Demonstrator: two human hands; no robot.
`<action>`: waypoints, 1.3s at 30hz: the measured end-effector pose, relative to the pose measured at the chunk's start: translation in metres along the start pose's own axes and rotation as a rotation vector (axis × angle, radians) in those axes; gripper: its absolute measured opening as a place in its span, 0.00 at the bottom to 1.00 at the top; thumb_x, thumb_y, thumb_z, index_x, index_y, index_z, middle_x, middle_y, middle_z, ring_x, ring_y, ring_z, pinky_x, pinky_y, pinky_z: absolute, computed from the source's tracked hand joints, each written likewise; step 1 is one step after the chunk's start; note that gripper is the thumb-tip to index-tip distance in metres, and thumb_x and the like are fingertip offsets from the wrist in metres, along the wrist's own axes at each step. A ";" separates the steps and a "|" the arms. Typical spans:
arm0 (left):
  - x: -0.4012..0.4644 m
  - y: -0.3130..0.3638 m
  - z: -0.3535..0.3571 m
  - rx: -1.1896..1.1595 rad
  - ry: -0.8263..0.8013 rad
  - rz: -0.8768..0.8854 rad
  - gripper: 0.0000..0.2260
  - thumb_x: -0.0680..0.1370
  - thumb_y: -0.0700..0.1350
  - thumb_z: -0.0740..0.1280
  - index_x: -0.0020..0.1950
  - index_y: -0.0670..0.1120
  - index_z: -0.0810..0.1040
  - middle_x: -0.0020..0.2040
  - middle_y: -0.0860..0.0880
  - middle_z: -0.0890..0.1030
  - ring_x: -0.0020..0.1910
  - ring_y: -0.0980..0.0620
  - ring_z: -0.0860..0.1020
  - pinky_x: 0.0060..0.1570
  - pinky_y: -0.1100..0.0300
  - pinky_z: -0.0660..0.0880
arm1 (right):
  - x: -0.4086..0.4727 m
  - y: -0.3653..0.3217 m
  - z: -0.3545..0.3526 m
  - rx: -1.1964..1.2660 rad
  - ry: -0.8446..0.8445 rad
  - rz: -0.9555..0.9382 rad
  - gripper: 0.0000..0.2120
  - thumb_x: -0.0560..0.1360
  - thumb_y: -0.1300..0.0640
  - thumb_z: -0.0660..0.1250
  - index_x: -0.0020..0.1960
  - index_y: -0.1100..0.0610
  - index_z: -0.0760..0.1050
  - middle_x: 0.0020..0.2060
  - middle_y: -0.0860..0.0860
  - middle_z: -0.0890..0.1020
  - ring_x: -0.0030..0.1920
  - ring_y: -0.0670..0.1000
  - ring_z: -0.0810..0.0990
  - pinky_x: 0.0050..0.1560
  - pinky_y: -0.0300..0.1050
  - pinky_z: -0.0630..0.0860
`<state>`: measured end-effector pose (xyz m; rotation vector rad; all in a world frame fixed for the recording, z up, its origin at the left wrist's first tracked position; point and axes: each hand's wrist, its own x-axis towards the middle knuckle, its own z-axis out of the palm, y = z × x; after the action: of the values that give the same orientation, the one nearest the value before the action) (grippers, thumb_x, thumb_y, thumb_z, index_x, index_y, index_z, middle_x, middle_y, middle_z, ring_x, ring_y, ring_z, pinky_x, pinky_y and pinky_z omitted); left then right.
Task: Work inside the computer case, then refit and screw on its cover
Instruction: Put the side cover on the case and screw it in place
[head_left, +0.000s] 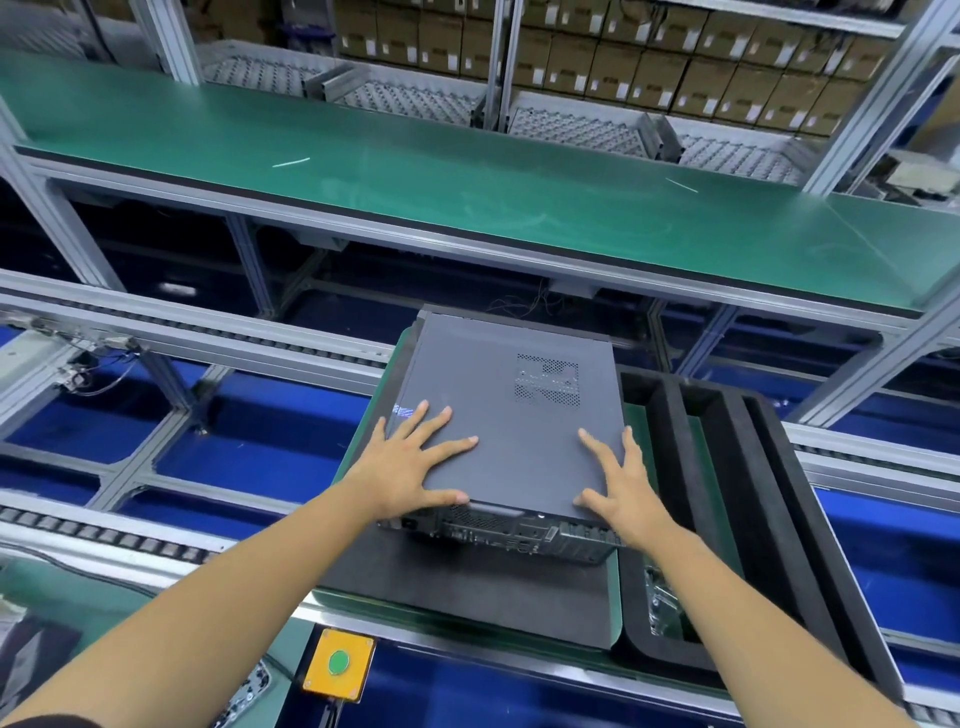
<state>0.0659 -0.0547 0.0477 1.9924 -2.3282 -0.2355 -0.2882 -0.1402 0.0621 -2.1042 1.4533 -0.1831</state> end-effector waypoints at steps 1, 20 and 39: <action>-0.001 -0.002 0.000 -0.061 0.005 -0.022 0.39 0.68 0.84 0.51 0.76 0.77 0.43 0.83 0.54 0.38 0.80 0.48 0.32 0.76 0.31 0.53 | -0.003 0.003 -0.007 0.083 -0.094 -0.008 0.42 0.73 0.50 0.72 0.74 0.22 0.53 0.78 0.40 0.30 0.77 0.59 0.63 0.59 0.46 0.79; -0.011 0.005 -0.029 -0.376 0.060 -0.390 0.70 0.44 0.80 0.73 0.74 0.75 0.33 0.82 0.47 0.58 0.68 0.38 0.76 0.59 0.41 0.78 | -0.012 0.008 -0.002 0.112 -0.033 0.031 0.53 0.59 0.45 0.75 0.70 0.17 0.47 0.62 0.47 0.63 0.43 0.51 0.83 0.36 0.41 0.83; -0.005 -0.035 -0.040 -0.460 -0.016 -0.361 0.50 0.49 0.75 0.78 0.70 0.75 0.67 0.76 0.56 0.71 0.71 0.52 0.73 0.68 0.54 0.72 | 0.011 0.008 -0.010 -0.061 -0.074 0.011 0.50 0.70 0.45 0.74 0.73 0.20 0.41 0.63 0.50 0.60 0.37 0.55 0.82 0.37 0.42 0.77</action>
<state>0.1063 -0.0581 0.0815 2.1333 -1.6934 -0.7323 -0.2950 -0.1558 0.0640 -2.1275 1.4440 -0.0571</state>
